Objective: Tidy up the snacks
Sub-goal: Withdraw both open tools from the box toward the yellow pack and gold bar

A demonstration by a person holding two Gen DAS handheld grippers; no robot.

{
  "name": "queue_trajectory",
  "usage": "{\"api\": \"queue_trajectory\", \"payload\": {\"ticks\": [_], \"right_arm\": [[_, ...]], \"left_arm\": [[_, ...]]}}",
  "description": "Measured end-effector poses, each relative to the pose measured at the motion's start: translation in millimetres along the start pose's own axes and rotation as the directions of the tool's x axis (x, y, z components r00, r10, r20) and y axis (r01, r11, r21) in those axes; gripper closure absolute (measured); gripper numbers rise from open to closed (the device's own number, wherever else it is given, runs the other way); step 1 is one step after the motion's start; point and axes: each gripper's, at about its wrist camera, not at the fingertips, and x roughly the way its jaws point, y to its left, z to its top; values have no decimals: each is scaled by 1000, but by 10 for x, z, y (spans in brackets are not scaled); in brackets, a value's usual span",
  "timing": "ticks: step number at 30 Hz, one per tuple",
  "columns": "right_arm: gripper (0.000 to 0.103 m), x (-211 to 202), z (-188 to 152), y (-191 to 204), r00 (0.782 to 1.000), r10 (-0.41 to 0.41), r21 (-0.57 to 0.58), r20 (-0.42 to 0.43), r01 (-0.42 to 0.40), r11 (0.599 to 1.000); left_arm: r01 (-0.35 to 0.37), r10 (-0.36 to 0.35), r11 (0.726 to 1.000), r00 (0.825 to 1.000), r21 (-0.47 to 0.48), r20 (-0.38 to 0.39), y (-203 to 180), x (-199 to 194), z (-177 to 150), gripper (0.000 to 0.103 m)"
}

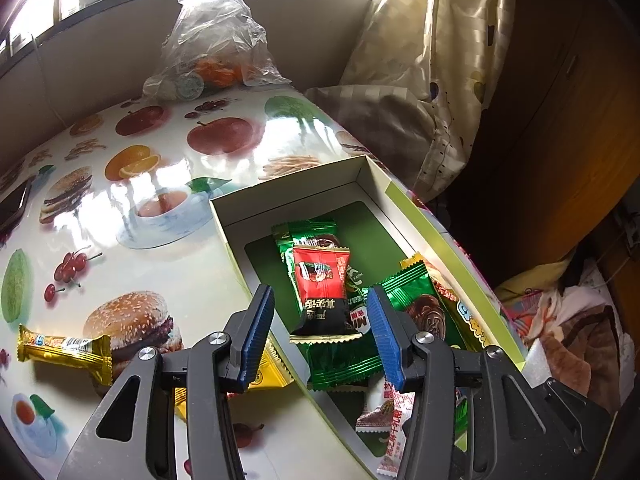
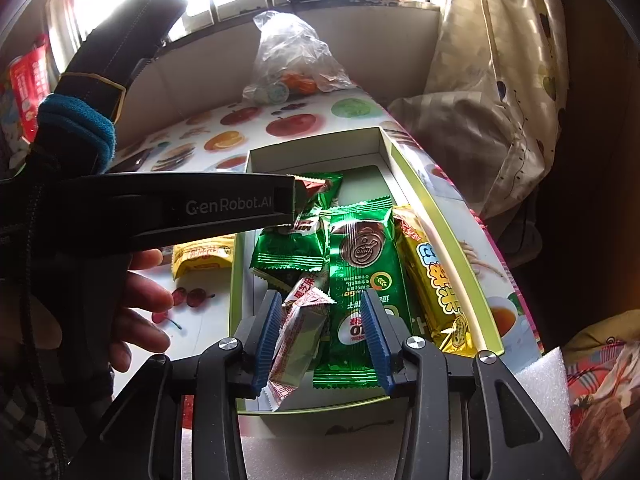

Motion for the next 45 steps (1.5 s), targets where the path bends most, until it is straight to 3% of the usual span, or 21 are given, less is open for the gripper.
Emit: {"api": "queue_trajectory", "payload": {"ticks": [16, 45], "right_arm": [[52, -171, -29, 48, 999, -28, 5, 43, 28, 1000], [50, -431, -79, 384, 995, -28, -17, 95, 30, 999]], "left_arm": [[-40, 38, 999, 997, 19, 68, -13, -362, -88, 53], [-88, 92, 995, 985, -37, 146, 299, -1009, -441, 53]]}}
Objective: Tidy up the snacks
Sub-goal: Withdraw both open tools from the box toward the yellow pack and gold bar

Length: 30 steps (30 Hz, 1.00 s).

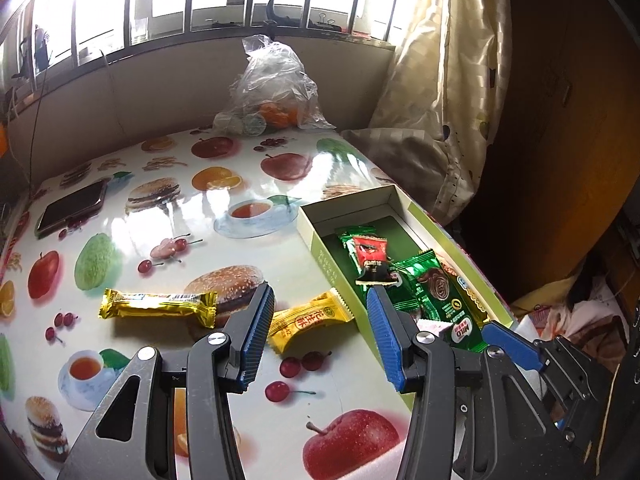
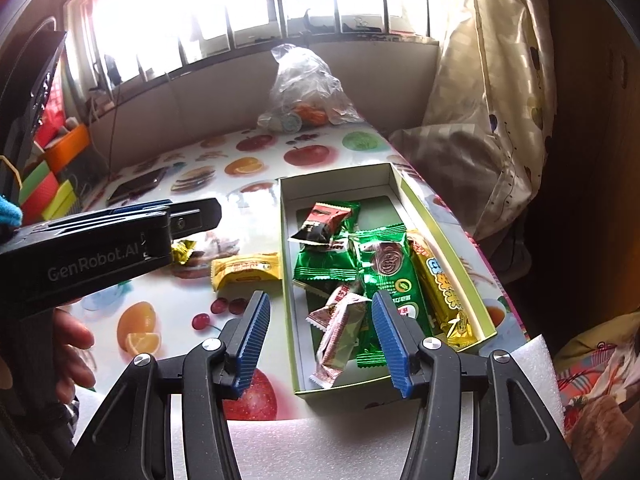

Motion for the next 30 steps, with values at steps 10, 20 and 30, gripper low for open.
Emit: {"api": "queue_trajectory", "payload": {"ticks": [10, 20, 30], "right_arm": [[50, 40, 50, 200, 1000, 27, -23, -2, -27, 999], [50, 244, 120, 519, 997, 63, -65, -40, -65, 996], [50, 646, 195, 866, 989, 89, -78, -116, -98, 992]], "left_arm": [[-65, 66, 993, 998, -97, 1, 497, -97, -113, 53], [-104, 101, 977, 995, -185, -25, 959, -86, -283, 53], [-135, 127, 958, 991, -253, -47, 1385, -49, -390, 53]]}}
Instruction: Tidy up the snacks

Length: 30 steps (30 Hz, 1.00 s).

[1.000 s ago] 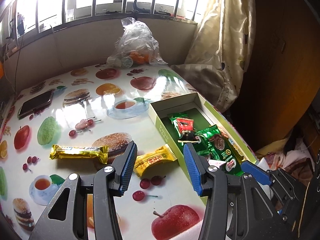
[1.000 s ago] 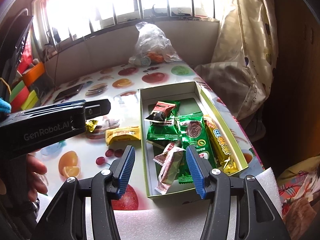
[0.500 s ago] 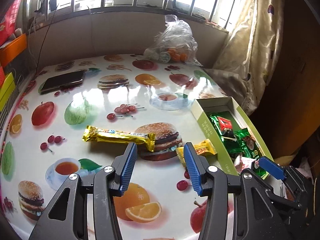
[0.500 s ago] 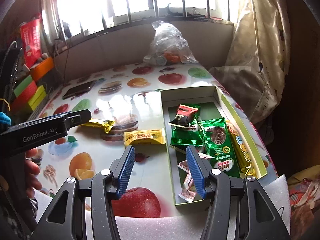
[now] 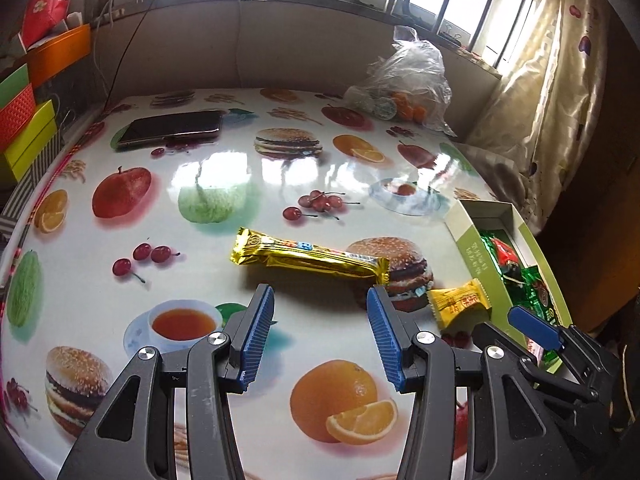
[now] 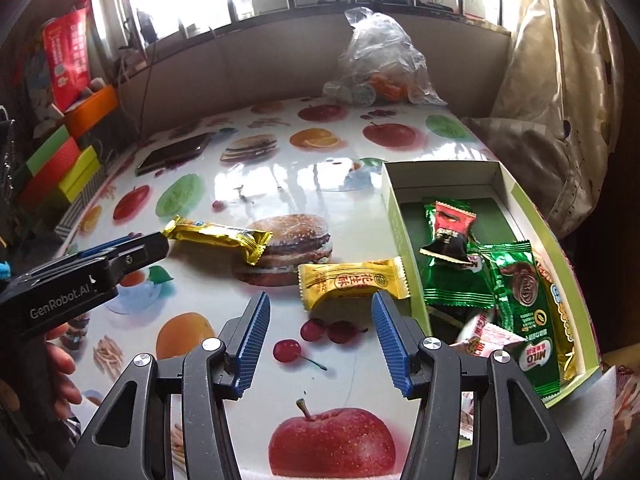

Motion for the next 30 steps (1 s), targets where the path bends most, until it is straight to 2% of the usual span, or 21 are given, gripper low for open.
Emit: {"api": "queue_trajectory", "payload": {"ticks": [3, 10, 16, 19, 23, 27, 30], "right_arm": [[50, 169, 39, 35, 999, 13, 14, -36, -12, 1000], [50, 447, 114, 18, 996, -22, 47, -85, 26, 999], [50, 574, 201, 21, 996, -34, 57, -79, 38, 998], [50, 619, 252, 29, 997, -3, 52, -72, 7, 999], [50, 636, 300, 15, 994, 86, 39, -68, -83, 996], [50, 618, 341, -49, 997, 48, 36, -59, -46, 998], [50, 696, 327, -92, 995, 34, 66, -91, -28, 997]], "left_arm": [[-5, 5, 1000, 1000, -17, -6, 104, 37, 11, 53], [-13, 13, 999, 1000, -37, -24, 269, 142, 21, 53], [-13, 12, 999, 999, -45, -38, 331, 222, 28, 53], [-13, 11, 999, 999, -44, -43, 343, 251, 37, 53], [-16, 14, 999, 999, -47, -47, 375, 284, 57, 53], [-19, 16, 998, 999, -52, -48, 406, 313, 76, 53], [-21, 18, 998, 999, -56, -51, 428, 334, 91, 53]]}}
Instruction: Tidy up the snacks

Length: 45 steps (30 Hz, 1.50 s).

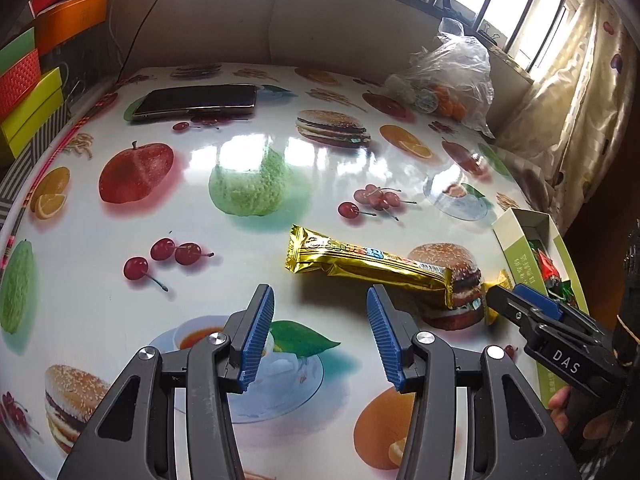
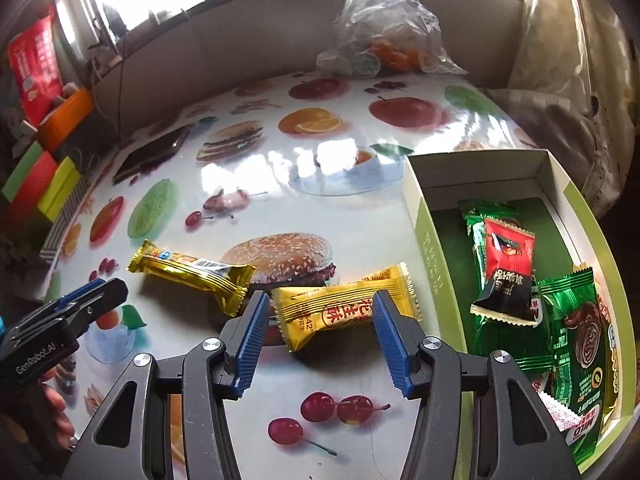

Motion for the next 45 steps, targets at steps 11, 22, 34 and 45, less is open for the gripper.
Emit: {"api": "queue_trajectory", "payload": {"ticks": [11, 22, 34, 45], "right_arm": [[50, 107, -72, 221, 987, 149, -48, -59, -152, 987], [50, 189, 45, 111, 993, 118, 72, -33, -115, 991], [75, 211, -21, 149, 999, 29, 21, -24, -28, 999], [81, 339, 85, 376, 998, 41, -162, -42, -48, 986]], "left_arm": [[-15, 15, 1000, 1000, -6, 3, 68, 15, 46, 53], [-23, 23, 1000, 1000, -12, -4, 108, 39, 46, 53], [-4, 4, 1000, 1000, -22, -12, 57, 79, 106, 53], [-24, 24, 999, 1000, -41, -14, 156, 37, 92, 53]]}}
